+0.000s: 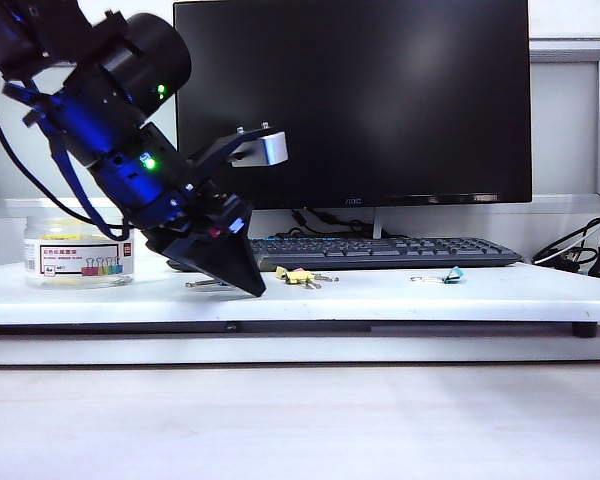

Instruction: Pick up the clips with the largest number of clips of the same color on the table and place them in a round transparent plastic box.

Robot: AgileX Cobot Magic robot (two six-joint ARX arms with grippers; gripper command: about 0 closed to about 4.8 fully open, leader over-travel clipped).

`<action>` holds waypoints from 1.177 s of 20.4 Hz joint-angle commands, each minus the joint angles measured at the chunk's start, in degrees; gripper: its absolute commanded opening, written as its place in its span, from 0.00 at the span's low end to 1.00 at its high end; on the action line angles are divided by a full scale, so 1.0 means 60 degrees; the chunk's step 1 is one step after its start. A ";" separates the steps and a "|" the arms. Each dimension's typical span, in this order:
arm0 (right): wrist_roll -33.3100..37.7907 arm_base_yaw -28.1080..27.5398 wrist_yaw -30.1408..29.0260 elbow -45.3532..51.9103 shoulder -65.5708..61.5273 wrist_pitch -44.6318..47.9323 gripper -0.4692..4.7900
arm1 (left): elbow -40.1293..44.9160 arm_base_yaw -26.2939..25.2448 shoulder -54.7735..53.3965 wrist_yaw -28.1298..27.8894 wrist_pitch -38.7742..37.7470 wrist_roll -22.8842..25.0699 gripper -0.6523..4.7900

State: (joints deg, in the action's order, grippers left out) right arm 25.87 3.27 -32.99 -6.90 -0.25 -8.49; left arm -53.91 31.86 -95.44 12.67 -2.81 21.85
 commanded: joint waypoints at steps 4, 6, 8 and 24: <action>-0.0066 -0.0007 0.0004 -0.0025 0.0018 0.0102 0.22 | -0.0018 0.0058 -0.0055 0.0044 0.0062 0.0000 0.57; -0.0066 -0.0007 0.0007 -0.0025 0.0022 0.0102 0.22 | -0.0022 0.0189 -0.0029 0.0193 0.0058 -0.0047 0.71; -0.0106 -0.0007 0.0011 -0.0022 0.0018 0.0098 0.22 | -0.0029 0.0667 0.0040 0.0248 0.0270 -0.0466 0.71; -0.0135 -0.0007 0.0226 -0.0018 0.0022 -0.0044 0.22 | -0.1082 0.1344 -0.0036 0.0022 0.0550 -0.2492 0.74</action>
State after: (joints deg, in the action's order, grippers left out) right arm 25.28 3.22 -31.66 -6.79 -0.25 -9.41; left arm -60.25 39.42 -95.46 13.69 -0.89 10.35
